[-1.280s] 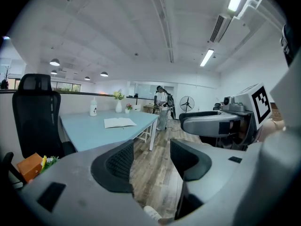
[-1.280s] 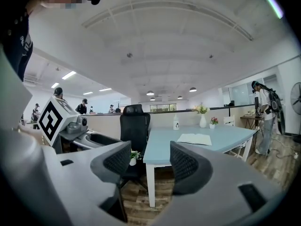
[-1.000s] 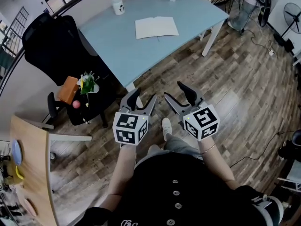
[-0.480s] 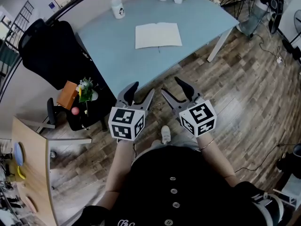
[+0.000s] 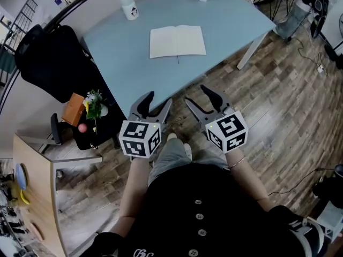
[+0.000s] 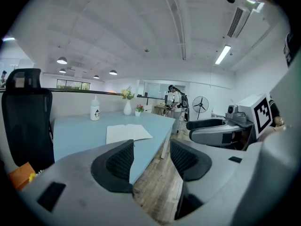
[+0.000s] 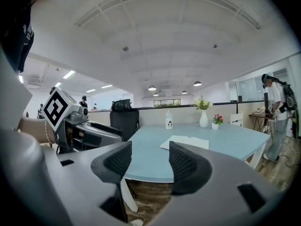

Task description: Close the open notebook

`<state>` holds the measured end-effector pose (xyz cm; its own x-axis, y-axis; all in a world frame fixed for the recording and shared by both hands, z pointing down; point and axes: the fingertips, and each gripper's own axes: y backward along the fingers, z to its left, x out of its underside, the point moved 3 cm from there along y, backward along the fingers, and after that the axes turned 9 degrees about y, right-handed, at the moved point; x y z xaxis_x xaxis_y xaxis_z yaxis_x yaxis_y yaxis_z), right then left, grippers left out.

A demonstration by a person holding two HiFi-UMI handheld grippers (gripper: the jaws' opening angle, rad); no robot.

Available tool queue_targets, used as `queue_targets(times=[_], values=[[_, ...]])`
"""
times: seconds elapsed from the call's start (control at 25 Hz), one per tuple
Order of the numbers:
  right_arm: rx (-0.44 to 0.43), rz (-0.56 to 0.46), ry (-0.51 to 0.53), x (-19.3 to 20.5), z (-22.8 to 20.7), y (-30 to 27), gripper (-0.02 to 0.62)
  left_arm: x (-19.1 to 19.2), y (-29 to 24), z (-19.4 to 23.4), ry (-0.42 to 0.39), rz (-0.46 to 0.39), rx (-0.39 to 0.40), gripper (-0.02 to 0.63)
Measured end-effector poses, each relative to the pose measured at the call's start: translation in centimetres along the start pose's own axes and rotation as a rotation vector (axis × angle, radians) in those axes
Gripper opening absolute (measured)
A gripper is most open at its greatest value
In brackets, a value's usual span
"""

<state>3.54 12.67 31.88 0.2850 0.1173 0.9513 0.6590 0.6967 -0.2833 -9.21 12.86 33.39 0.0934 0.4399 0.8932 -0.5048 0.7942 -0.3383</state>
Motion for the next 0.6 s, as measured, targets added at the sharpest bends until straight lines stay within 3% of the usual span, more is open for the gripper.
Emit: queue_targets(times=[0.6], values=[[0.029, 0.044, -0.019, 0.3, -5.2, -6.0, 0.231, -2.5, -6.4, 4.8, 0.017, 0.04, 0.02, 0.227]])
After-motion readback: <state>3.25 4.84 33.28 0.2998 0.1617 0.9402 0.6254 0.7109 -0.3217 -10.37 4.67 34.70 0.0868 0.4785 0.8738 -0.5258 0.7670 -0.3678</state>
